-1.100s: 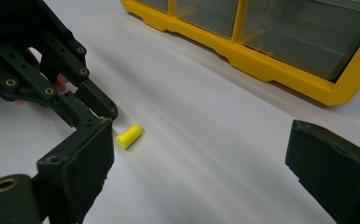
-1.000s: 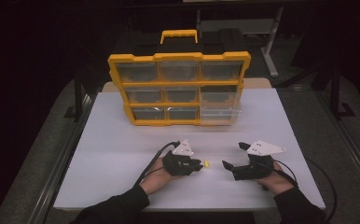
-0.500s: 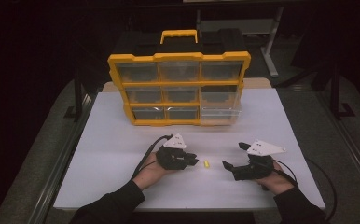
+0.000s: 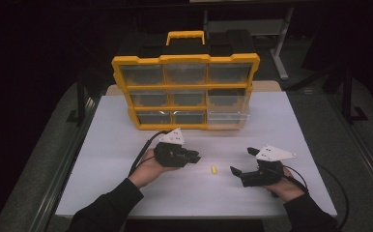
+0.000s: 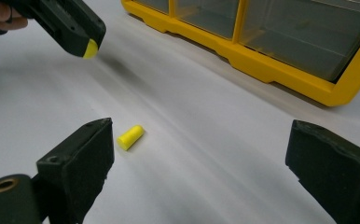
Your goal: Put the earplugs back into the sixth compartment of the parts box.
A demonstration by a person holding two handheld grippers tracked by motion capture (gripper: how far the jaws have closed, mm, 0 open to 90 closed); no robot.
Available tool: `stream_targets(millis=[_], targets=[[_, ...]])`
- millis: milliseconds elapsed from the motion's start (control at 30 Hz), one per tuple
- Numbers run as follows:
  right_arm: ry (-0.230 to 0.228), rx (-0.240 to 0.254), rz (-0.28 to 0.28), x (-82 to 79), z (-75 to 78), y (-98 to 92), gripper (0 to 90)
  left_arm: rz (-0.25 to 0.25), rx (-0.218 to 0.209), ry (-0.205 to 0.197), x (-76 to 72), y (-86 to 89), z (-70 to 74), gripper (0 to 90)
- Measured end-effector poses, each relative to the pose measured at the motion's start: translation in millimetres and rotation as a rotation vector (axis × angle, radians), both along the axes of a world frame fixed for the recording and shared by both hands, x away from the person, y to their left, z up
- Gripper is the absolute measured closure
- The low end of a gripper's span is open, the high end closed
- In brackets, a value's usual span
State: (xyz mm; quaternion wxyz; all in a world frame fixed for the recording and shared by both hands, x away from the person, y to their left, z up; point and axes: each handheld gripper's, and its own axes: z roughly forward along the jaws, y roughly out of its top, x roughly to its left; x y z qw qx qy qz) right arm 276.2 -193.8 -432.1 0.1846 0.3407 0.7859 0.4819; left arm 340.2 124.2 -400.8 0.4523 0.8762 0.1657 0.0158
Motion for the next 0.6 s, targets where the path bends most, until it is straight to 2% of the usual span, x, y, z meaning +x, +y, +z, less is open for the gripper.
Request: stream_targets(millis=[600], targets=[[-0.001, 0.001, 0.001, -0.1, 0.0, 0.3, 7.3, -0.035, -0.024, -0.012, 21.5, 9.7, 45.0, 75.3]])
